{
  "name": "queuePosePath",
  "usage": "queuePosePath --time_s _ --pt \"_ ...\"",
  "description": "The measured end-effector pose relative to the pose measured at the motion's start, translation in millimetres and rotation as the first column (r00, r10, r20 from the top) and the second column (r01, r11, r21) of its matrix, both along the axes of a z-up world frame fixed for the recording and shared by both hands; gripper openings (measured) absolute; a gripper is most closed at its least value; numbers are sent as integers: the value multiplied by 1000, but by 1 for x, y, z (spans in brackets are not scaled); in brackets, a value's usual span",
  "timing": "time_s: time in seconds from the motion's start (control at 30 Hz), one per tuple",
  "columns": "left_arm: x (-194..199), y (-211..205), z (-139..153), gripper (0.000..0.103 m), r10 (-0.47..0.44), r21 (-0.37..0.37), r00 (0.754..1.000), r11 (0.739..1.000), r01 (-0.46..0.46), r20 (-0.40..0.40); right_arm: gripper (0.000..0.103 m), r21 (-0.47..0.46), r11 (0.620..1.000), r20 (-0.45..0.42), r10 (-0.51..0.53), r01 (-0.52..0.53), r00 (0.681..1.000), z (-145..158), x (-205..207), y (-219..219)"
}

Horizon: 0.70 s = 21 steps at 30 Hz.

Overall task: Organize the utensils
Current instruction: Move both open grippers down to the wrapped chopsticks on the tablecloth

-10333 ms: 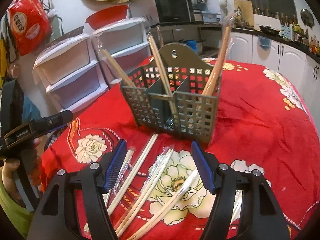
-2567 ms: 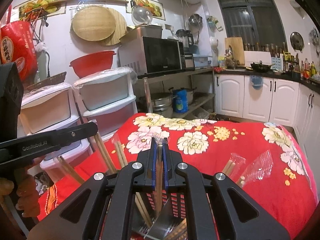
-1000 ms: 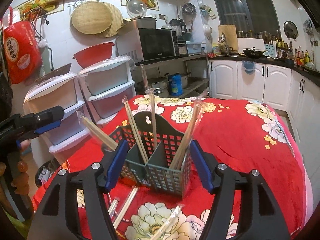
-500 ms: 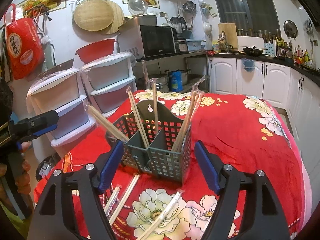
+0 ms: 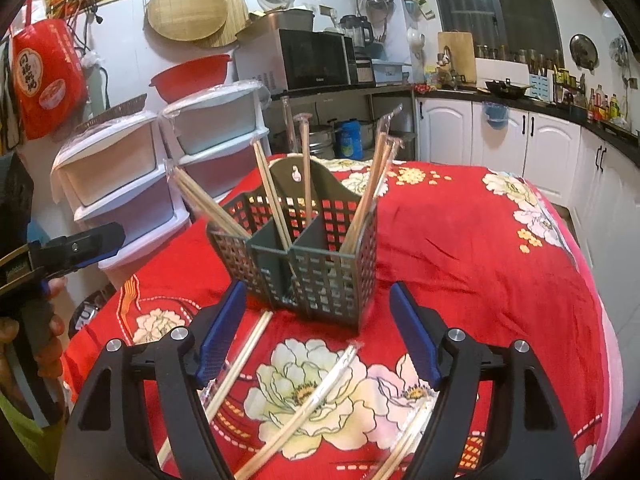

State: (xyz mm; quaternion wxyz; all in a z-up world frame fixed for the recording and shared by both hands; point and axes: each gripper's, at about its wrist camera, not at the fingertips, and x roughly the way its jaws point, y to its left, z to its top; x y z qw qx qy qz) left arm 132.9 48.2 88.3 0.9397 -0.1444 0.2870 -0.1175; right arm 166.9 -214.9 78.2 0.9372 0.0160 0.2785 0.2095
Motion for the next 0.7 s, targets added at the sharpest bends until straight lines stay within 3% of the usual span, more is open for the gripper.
queuePosePath --time_s 0.47,0.7 --pt "4 -25 -32 91 -62 35 995 997 65 -83 71 -23 999 -76 -39 38 996 -30 -4 -18" --pt "11 -47 -49 86 -108 69 985 991 118 -132 71 -22 997 -119 -81 78 990 -46 -6 -37"
